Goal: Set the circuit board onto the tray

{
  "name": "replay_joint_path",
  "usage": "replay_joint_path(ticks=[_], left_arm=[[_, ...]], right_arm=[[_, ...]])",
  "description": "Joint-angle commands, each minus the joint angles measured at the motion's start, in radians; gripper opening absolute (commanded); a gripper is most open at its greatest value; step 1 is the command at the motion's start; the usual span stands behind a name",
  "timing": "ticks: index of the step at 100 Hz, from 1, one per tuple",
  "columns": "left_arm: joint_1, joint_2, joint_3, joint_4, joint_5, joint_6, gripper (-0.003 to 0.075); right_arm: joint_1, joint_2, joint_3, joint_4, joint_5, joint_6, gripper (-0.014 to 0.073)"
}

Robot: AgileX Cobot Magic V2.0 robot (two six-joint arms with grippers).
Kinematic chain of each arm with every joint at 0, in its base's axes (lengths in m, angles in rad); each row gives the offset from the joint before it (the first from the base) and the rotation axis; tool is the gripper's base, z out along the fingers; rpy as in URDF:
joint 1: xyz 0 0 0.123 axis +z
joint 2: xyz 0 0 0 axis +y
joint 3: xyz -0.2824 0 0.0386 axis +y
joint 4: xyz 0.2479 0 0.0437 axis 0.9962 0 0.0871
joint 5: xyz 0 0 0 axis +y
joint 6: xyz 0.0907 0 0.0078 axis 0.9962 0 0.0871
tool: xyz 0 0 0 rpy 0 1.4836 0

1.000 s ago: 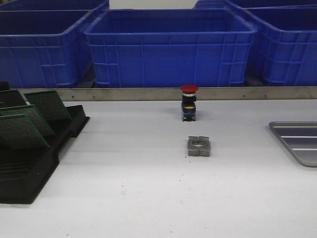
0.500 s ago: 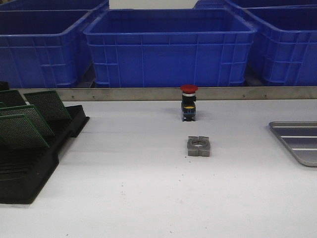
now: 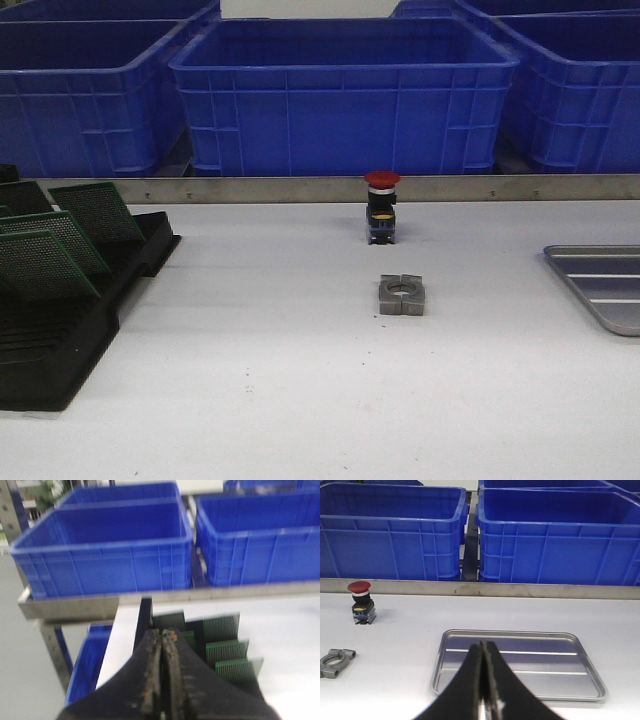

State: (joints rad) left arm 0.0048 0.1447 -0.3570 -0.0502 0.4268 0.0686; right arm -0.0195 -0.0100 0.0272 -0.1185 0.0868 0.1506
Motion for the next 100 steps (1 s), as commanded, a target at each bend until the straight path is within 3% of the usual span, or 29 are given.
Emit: replay_joint_path(ticks=[1,14,22,31,44,51,79,100], left_arm=[[0.001,0.106,-0.103,0.016,0.064,-0.010,-0.0017],[0.001,0.246,-0.198,0.016,0.172,-0.007,-0.0015],[-0.001,0.333,-0.246,-0.001,0.220,0.092,0.0018],[-0.001,0.412,-0.281,-0.055,0.232,0.242,0.0111],[-0.001,0.509,-0.320,-0.138,0.242,0.554,0.0314],[-0.001,0.558,-0.330,-0.161,0.250,0.718,0.0361],[-0.001,0.757,-0.330,-0.179,0.248,1.278,0.0359],[-0.001,0.911,-0.330,-0.179,0.238,1.370,0.0359]], right_arm=[[-0.008,-0.020,0.002,-0.013,-0.075,-0.002,-0.0060],[-0.008,-0.020,0.002,-0.013,-0.075,-0.002,-0.0060],[-0.008,-0.020,0.002,-0.013,-0.075,-0.002,-0.0060],[-0.008,-0.020,0.002,-0.013,-0.075,-0.002,-0.0060],[-0.008,-0.020,0.002,-0.013,-0.075,-0.002,-0.0060],[-0.008,-0.020,0.002,-0.013,-0.075,-0.002,-0.0060],[-0.008,-0.020,0.002,-0.013,-0.075,-0.002,-0.0060],[-0.008,-0.020,0.002,-0.013,-0.075,-0.002,-0.0060]])
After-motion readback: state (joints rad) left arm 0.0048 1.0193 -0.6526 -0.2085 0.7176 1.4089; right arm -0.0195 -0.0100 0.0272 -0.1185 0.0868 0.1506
